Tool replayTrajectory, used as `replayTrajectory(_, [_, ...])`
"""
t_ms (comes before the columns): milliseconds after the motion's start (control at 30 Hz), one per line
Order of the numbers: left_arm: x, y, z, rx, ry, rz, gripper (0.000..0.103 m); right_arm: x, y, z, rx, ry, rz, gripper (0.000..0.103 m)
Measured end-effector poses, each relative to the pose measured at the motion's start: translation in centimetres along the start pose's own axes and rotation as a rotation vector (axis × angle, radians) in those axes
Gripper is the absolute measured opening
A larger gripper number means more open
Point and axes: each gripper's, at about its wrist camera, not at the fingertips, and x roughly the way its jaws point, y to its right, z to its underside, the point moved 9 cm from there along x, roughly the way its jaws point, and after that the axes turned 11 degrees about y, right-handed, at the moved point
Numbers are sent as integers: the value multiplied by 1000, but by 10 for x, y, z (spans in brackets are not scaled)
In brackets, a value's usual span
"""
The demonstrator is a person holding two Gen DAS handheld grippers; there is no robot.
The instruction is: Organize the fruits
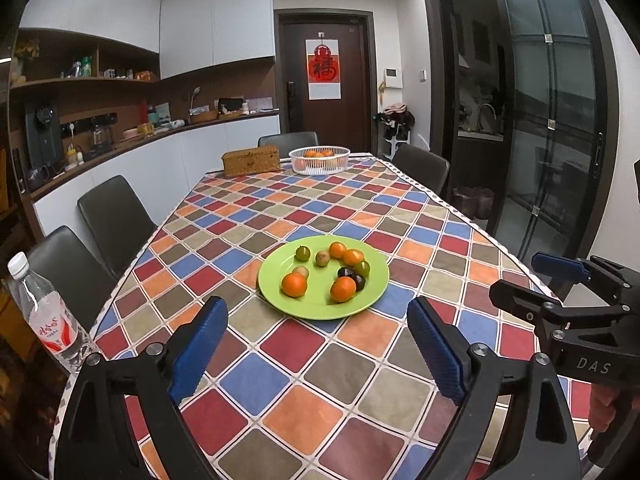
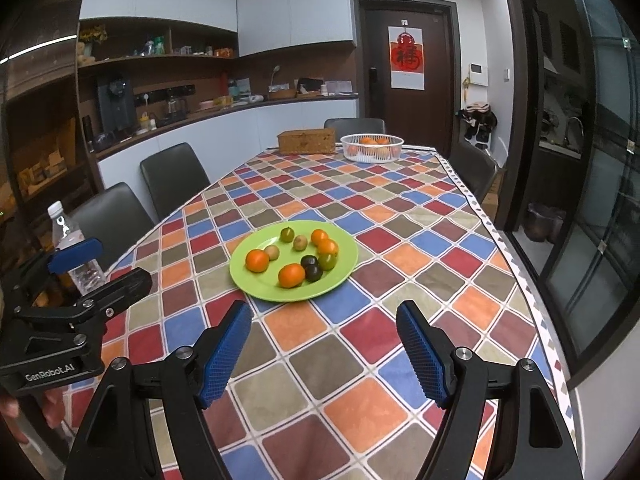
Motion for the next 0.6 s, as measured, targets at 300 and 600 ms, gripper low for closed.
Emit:
replayTrajectory(300, [-13,1,-9,10,39,-9,98,-14,-2,-8,-21,34,13,76])
replayTrajectory(600, [-16,-2,-10,1,35,-17,103,-20,-1,-13,-32,57,21,79])
